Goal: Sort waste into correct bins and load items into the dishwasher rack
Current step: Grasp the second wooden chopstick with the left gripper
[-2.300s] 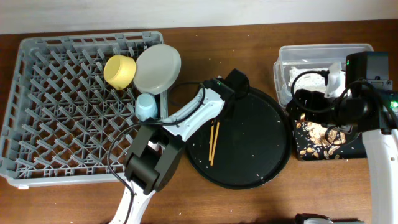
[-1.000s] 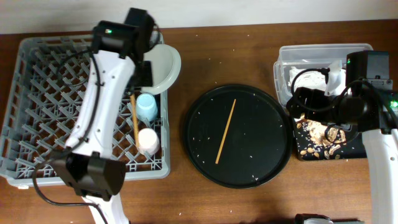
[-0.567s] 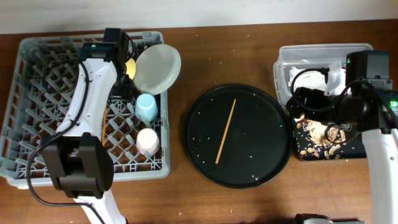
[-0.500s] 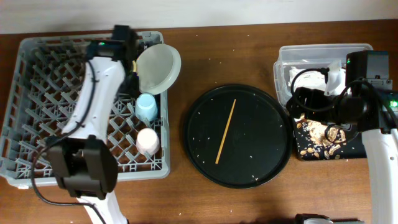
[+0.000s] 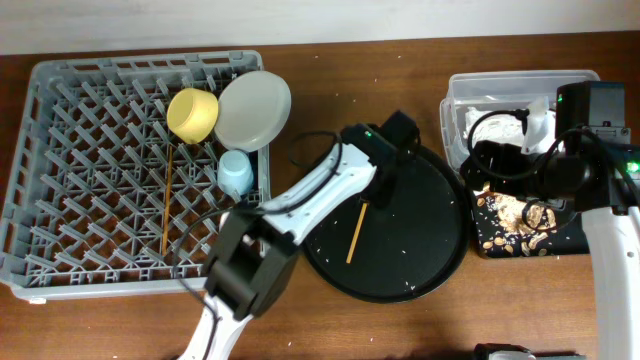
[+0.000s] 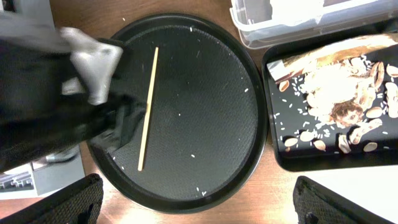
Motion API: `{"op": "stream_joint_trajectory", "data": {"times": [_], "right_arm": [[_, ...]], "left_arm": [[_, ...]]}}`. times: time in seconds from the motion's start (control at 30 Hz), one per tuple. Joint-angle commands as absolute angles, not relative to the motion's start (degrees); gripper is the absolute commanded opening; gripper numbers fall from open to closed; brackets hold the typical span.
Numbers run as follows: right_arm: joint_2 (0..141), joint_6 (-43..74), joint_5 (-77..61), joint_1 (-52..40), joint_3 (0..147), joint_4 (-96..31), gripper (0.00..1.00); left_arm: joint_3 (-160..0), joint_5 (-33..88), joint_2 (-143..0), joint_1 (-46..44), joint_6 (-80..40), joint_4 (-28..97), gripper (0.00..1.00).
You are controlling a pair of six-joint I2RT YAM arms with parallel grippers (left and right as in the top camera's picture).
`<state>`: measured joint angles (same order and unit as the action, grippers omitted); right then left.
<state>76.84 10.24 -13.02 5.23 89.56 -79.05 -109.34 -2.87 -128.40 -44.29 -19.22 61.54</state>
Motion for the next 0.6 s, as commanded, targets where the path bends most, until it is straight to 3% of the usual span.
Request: {"op": "stream_joint_trajectory", "data": {"times": [0.0,0.07,0.13,0.2,0.27,0.4,0.57], "right_arm": [[76.66,9.67,-12.88,4.89,89.25,-79.24,0.98],[76.66,9.67,-12.88,4.89,89.25,-79.26,0.98],[76.66,9.67,-12.88,4.89,89.25,-79.31,0.98],[76.66,9.69,-12.91,4.89,89.25,-79.29,0.98],[76.66,9.67,-12.88,4.89,89.25,-79.29,0.99],[76.66,9.65,-12.88,4.89,89.25,-79.26,0.98],[76.66,9.21,-12.86,4.89,89.25,-79.26,0.99]], "left_arm": [[-108.68,2.66,-134.91,-44.05,-20.16,60.03,0.48],[-108.68,2.81,-134.91,-43.94,-20.18,59.79,0.40],[-108.68,2.87,-135.52,-43.94,-20.38,59.16,0.20],[-108.68,3.75,-136.22,-43.99,-20.34,59.16,0.15],[-108.68,3.90,-136.40,-43.99,-20.32,59.22,0.01],[-115.07,3.46,-136.03,-43.75,-20.29,64.71,0.01],[-144.53,-10.00,-132.75,-34.46,-17.47,92.05,0.01]]}}
